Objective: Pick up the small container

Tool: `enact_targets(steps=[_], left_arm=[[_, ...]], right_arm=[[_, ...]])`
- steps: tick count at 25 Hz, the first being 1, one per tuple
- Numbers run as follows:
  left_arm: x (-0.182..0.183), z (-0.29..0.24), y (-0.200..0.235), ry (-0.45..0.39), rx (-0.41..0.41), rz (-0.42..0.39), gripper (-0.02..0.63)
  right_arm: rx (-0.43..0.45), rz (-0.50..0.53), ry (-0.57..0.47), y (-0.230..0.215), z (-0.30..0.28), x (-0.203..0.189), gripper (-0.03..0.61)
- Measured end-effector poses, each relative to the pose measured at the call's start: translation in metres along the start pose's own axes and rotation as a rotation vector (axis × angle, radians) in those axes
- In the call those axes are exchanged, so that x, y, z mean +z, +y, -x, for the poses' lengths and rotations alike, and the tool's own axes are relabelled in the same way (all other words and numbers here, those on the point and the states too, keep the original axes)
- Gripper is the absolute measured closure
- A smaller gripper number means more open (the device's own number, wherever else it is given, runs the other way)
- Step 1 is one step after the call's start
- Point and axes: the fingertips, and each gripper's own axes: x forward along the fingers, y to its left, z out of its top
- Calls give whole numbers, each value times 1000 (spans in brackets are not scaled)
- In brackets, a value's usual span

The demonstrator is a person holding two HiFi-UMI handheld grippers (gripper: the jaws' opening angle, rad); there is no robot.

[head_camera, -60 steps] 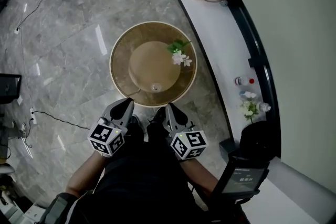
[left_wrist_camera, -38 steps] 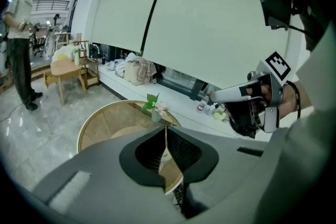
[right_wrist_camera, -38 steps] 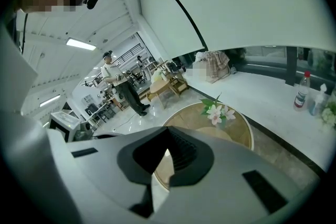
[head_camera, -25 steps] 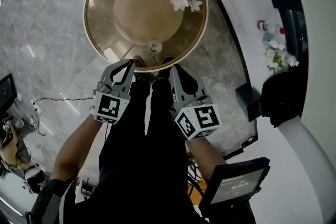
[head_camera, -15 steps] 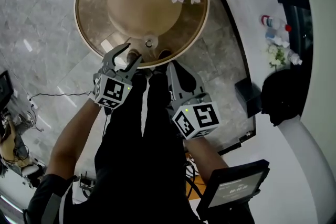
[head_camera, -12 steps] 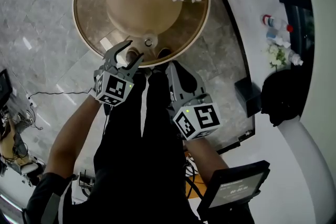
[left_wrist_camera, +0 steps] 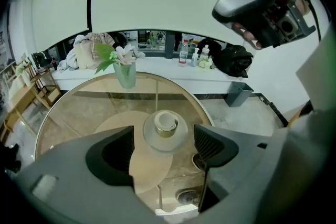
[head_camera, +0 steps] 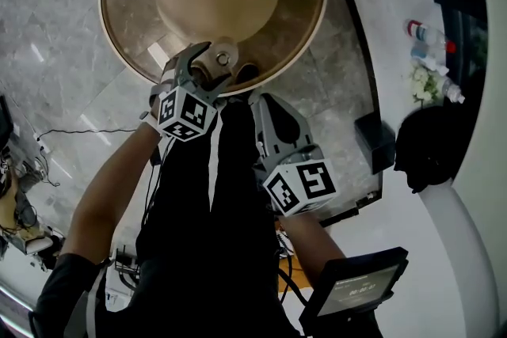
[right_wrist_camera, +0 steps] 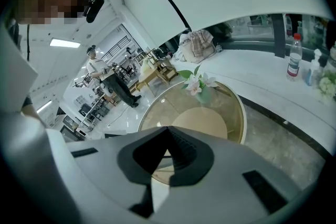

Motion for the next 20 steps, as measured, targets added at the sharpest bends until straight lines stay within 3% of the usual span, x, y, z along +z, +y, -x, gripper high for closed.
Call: enact_targets(steps=[8, 20], left_arm=[[-9, -25, 1, 14, -16, 43, 268], [-4, -40, 1, 0, 24, 21, 273]], right_arm=[[-9, -40, 35, -12, -3, -22, 581], [-6, -56, 42, -18, 1, -31, 581]])
